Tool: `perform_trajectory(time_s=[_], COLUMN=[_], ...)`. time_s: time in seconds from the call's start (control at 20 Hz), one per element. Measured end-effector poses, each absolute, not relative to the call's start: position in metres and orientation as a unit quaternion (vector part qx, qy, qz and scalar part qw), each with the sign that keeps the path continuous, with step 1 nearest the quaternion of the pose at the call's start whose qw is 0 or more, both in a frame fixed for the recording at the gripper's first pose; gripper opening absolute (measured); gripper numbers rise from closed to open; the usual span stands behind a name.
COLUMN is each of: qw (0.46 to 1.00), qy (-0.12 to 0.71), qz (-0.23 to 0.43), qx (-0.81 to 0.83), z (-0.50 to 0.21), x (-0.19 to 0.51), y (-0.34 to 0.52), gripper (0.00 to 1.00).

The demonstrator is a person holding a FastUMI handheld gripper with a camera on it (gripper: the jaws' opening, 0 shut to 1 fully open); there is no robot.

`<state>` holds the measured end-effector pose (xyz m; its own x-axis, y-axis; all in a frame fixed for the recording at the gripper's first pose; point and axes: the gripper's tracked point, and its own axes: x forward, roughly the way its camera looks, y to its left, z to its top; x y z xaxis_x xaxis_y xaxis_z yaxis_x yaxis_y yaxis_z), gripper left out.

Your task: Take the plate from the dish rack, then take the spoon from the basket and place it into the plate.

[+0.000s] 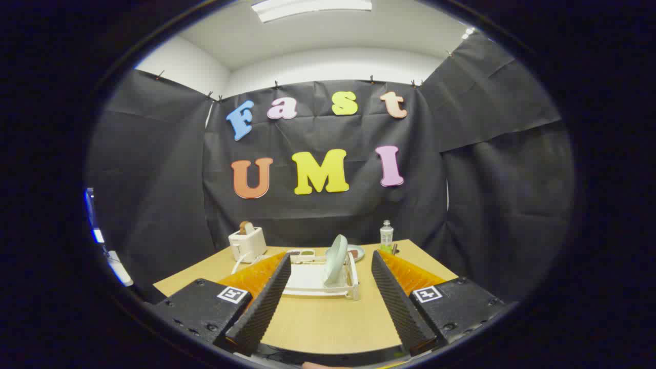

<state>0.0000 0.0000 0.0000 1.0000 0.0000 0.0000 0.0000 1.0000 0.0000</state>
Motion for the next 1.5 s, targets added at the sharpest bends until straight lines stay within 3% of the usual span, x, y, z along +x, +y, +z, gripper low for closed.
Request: perform_trajectory(time_s=[0.8, 1.15, 1.5], qw=[1.000, 0.999, 0.990], qy=[0.000, 0.031, 0.074], qz=[0.006, 0.023, -0.026], qx=[-0.008, -0.035, -0.120], z=[-0.005, 0.032, 0.056], x=[0.013, 0.059, 0.150], y=[-0.008, -0.013, -0.021], gripper=[1.00, 1.00, 1.00])
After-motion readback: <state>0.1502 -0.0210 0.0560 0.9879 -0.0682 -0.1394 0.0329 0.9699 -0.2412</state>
